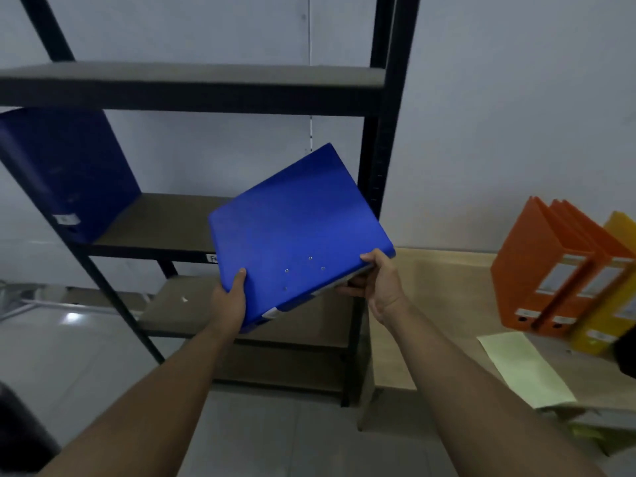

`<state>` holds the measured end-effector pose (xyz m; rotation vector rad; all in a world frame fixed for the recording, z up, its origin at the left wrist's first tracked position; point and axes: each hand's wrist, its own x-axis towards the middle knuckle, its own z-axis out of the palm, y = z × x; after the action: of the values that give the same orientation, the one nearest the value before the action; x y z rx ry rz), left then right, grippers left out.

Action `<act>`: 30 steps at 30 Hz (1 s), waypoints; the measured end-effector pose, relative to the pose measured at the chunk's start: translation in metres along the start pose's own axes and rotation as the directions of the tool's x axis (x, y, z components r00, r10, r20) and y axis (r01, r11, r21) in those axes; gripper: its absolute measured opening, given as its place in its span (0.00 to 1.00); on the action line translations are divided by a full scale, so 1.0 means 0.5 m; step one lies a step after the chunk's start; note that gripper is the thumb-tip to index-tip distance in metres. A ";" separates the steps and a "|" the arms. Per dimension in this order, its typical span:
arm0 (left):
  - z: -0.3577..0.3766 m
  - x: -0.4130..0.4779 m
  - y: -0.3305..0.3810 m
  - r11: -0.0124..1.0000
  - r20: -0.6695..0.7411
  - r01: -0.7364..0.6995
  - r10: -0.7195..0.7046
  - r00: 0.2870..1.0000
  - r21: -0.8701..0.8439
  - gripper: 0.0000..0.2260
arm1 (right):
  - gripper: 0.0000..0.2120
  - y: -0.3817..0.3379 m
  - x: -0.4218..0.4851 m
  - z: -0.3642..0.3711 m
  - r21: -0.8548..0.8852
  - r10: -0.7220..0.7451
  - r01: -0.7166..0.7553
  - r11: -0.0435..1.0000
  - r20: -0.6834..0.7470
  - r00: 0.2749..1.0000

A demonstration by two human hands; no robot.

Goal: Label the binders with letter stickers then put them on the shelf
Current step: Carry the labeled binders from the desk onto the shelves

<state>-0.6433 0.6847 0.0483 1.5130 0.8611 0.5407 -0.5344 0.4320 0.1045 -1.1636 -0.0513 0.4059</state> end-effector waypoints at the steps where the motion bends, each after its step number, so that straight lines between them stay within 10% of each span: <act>1: -0.012 0.030 -0.003 1.000 0.028 0.025 -0.025 0.999 0.015 0.23 | 0.13 0.006 0.019 0.026 -0.013 0.007 -0.007 1.000 -0.020 1.000; 7: -0.103 0.254 -0.001 0.996 0.122 0.008 -0.019 0.992 0.093 0.28 | 0.13 0.050 0.152 0.226 -0.066 0.019 -0.029 0.997 -0.148 0.989; 16: -0.274 0.463 0.040 0.794 0.374 -0.495 0.365 0.852 0.353 0.39 | 0.21 0.057 0.293 0.545 -0.101 -0.045 0.026 0.995 -0.194 0.980; 22: -0.343 0.582 0.030 0.748 0.362 -0.545 0.423 0.831 0.378 0.38 | 0.19 0.069 0.330 0.736 -0.231 -0.122 0.071 0.970 -0.214 0.969; 30: -0.428 0.614 0.006 0.833 0.188 -0.468 0.430 0.883 0.295 0.27 | 0.29 0.109 0.331 0.903 -0.520 -0.203 0.238 0.821 0.123 0.971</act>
<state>-0.6188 1.0580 0.0352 2.0627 0.5147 0.6647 -0.5081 0.9035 0.2095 -1.6753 -0.3726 0.2214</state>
